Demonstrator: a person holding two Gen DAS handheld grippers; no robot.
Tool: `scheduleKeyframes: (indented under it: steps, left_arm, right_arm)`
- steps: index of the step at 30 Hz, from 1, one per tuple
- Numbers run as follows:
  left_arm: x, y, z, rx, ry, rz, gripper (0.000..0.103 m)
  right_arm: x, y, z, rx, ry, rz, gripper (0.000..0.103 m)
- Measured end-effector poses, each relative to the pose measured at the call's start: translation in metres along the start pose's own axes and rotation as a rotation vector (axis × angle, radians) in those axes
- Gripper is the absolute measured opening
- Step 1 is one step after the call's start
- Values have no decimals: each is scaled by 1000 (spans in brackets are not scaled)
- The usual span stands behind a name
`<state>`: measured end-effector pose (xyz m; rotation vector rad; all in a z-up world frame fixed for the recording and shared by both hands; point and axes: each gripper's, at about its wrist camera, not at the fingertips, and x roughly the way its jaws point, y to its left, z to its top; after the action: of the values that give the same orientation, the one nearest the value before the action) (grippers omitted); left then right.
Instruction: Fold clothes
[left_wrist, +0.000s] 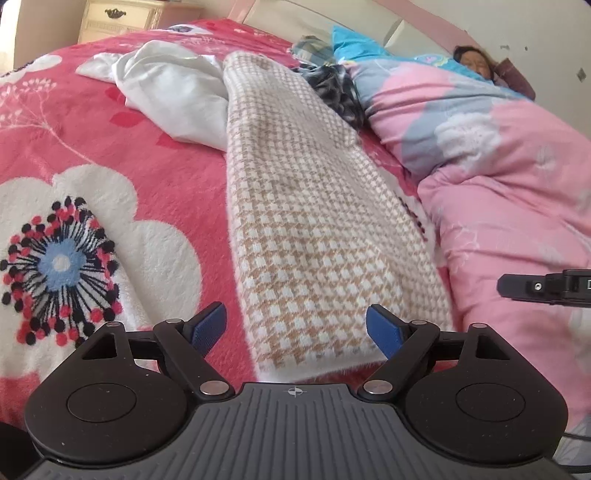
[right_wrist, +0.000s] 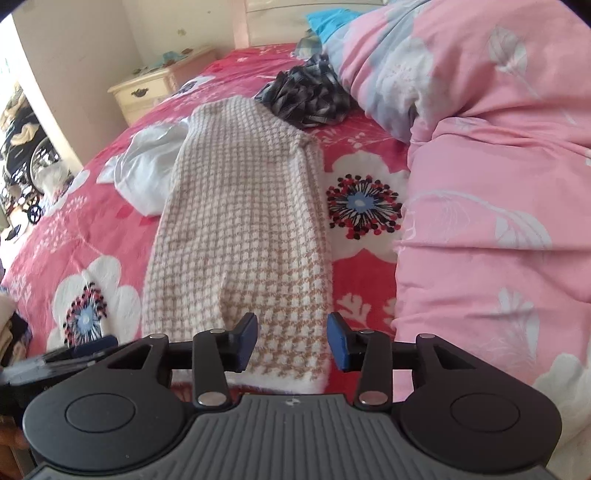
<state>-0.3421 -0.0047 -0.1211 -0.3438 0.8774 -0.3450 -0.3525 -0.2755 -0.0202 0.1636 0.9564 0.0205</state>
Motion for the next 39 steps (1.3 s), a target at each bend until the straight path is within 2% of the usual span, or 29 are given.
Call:
scheduleKeyframes:
  steps: [3,6,7,11,17,23,24,25,26,28,30,31,34,37,39]
  left_arm:
    - [0,1,2,-14,-10,-4,85]
    - [-1,4,5,-33,-34,-8,85]
    - [-1,5,6,-38,-44,-6,85]
    - [4,6,10,-39,-75,2,85]
    - [29,10,12,-95,1,5,85]
    - [42,13,13,-122,59,-18,85]
    - [45,14,13,-121,72,-20,85]
    - [47,14,12,-122,85,-22,85]
    - [50,15,11,-126,101,-25,85]
    - [55,18,11,-146,130,-32,85]
    - [56,19,11,-160,135,-40,85]
    - [56,20,11,-165,134,-47,85]
    - [55,23,10,-177,135,-57,85]
    - [54,23,9,-169,136,-54,85]
    - [52,22,8,-149,132,-43,85]
  right_arm:
    - [7,4,12,-20,-28,-15,43]
    - [24,8,26,-55,-44,-48,37]
    - [32,8,31,-60,-44,-48,27]
    - [70,3,62,-56,-58,-33,24]
    - [143,-5,117,-52,-80,13,24]
    - [208,0,141,-136,-53,-41,24]
    - [215,1,142,-153,-51,-44,18]
    - [217,3,141,-172,-58,-45,8]
    - [215,5,139,-193,-71,-45,8]
    - [199,5,133,-189,-155,-31,7]
    - [188,-7,129,-122,-208,-24,6]
    - [189,-16,128,-74,-204,-12,6]
    - [211,-43,127,76,-114,42,9]
    - [199,-45,131,144,-133,58,13]
    - [177,-42,130,123,-165,43,13]
